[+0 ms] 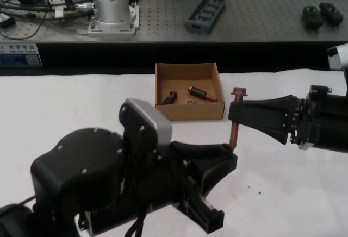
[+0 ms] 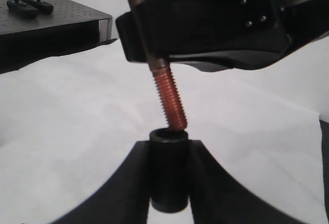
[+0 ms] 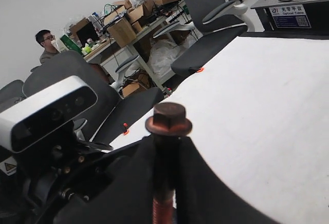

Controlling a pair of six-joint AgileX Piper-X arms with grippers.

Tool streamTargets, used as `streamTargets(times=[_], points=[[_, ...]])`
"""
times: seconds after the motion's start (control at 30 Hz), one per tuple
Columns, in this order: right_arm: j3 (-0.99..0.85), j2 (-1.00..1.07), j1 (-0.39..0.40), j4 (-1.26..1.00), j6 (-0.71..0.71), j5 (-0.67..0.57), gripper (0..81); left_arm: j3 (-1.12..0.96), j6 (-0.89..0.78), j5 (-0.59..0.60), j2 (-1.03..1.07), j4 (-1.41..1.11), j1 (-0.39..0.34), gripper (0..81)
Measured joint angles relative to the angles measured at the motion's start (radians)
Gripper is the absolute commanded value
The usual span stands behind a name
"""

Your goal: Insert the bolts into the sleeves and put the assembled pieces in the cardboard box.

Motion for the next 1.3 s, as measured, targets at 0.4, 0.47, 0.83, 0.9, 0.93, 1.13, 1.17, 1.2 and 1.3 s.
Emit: streamTargets(times=[0.4,0.47,0.83,0.9,0.93,1.13,1.17,1.2,1.3], points=[[0.025,0.0,0.056,0.011,-0.029,0.034,4.3,0.125,-0.076,0.012,0.0,-0.2,0.0,0.6],[0.025,0.0,0.073,0.011,-0.035,0.048,4.3,0.125,-0.08,0.028,0.0,-0.201,0.0,0.6],[0.029,0.007,0.089,0.023,-0.04,0.057,4.3,0.127,-0.083,0.093,-0.001,-0.195,0.003,0.6],[0.029,0.007,0.089,0.023,-0.04,0.057,4.3,0.127,-0.083,0.098,-0.003,-0.185,0.003,0.6],[0.029,0.007,0.089,0.021,-0.04,0.056,4.3,0.127,-0.083,0.1,-0.005,-0.18,0.003,0.6],[0.029,0.007,0.093,0.008,-0.034,0.041,4.3,0.141,-0.083,0.115,-0.007,-0.129,0.003,0.6],[0.029,0.007,0.093,0.008,-0.034,0.041,4.3,0.144,-0.083,0.115,-0.007,-0.127,0.003,0.6],[0.029,0.007,0.093,0.008,-0.034,0.041,4.3,0.146,-0.083,0.115,-0.007,-0.127,0.003,0.6],[0.029,0.007,0.093,0.008,-0.034,0.041,4.3,0.146,-0.083,0.104,-0.007,-0.129,0.003,0.6]])
